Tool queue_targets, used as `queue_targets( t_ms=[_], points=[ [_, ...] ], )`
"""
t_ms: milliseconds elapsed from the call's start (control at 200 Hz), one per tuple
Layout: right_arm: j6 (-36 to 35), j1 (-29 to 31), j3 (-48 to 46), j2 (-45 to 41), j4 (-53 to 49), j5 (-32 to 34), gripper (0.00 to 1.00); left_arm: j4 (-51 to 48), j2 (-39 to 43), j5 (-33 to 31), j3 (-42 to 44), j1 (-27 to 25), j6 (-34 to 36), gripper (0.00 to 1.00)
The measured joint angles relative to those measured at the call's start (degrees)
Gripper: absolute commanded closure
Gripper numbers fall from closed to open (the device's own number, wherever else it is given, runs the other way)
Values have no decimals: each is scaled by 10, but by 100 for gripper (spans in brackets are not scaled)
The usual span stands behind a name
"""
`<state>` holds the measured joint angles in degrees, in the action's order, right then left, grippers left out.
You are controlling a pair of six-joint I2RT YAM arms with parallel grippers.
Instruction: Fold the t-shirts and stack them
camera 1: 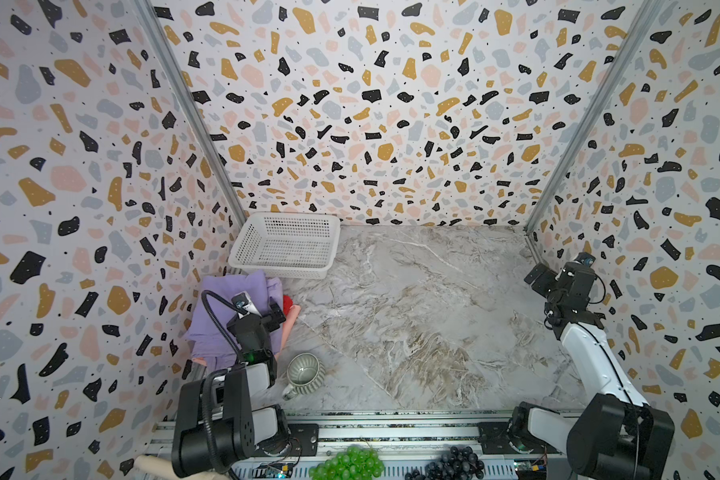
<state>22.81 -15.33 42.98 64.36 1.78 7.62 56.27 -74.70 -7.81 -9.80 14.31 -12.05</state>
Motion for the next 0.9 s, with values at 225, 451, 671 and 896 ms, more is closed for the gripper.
queue_targets(
  t_ms=[225, 451, 671, 896],
  points=[
    [-7, -12, -60, -57, 32, 27, 1, 53, -40, -2, -12, -7, -6, 0],
    [-37, -34, -173, -71, 133, 26, 1, 43, -53, -35, -32, -52, 20, 1],
    [-76, -35, -257, -57, 234, -1, 1, 101, -91, -122, -25, -139, 73, 0],
    [-103, 16, -277, 46, 389, -54, 1, 115, -99, -214, -21, -180, 95, 0]
  ],
)
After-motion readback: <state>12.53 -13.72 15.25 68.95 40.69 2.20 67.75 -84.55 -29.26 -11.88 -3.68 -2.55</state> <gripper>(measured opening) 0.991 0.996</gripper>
